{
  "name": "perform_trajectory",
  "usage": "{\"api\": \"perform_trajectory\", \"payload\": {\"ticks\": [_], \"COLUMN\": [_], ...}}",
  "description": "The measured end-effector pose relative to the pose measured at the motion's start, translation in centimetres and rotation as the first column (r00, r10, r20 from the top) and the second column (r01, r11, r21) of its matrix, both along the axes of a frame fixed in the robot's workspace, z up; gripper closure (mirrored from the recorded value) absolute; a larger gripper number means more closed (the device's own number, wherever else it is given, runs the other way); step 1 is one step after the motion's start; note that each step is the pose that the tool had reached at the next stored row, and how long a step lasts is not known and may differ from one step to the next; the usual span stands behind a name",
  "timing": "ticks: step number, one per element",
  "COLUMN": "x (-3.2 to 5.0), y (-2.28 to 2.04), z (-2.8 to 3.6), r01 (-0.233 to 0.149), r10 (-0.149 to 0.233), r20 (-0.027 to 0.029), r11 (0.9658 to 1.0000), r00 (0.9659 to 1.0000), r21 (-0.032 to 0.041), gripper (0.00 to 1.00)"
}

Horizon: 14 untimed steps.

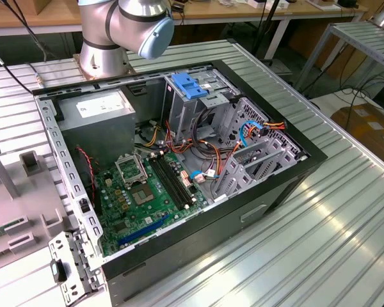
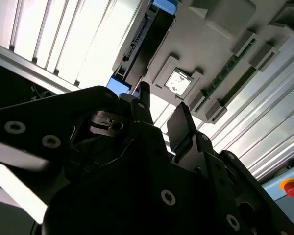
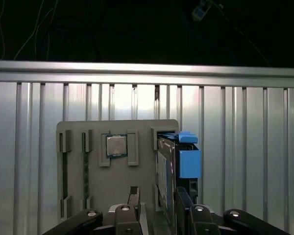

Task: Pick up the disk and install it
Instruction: 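Pick up the disk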

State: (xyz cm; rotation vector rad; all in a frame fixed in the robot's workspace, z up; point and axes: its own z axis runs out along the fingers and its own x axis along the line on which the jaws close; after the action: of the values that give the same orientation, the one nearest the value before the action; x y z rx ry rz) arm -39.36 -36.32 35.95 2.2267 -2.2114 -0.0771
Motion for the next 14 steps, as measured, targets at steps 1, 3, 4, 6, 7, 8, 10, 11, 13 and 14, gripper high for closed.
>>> {"api": "perform_trajectory", "payload": {"ticks": [1,3,4,6,7,8,10,11,13,14], "x": [0.00,0.00,0.00,0.00,0.00,0.00,0.00,0.00,0.00,0.00], "y": [0.00,0.00,0.00,0.01,0.01,0.01,0.00,0.00,0.01,0.00], "z": [0.00,0.00,0.00,0.00,0.00,0.00,0.00,0.00,-0.01,-0.01], "r01": [0.000,0.000,0.000,0.000,0.000,0.000,0.000,0.000,0.000,0.000], "r10": [0.000,0.000,0.000,0.000,0.000,0.000,0.000,0.000,0.000,0.000], "r20": [0.0000,0.0000,0.0000,0.0000,-0.0001,-0.0001,-0.0001,0.0000,0.0000,0.0000], "r11": [1.0000,1.0000,1.0000,1.0000,1.0000,1.0000,1.0000,1.0000,1.0000,1.0000], "r00": [1.0000,1.0000,1.0000,1.0000,1.0000,1.0000,1.0000,1.0000,1.0000,1.0000], "r21": [0.0001,0.0002,0.0002,0.0003,0.0004,0.0004,0.0006,0.0007,0.0009,0.0010], "gripper": [0.58,0.58,0.58,0.56,0.51,0.51,0.39,0.39,0.32,0.32]}}
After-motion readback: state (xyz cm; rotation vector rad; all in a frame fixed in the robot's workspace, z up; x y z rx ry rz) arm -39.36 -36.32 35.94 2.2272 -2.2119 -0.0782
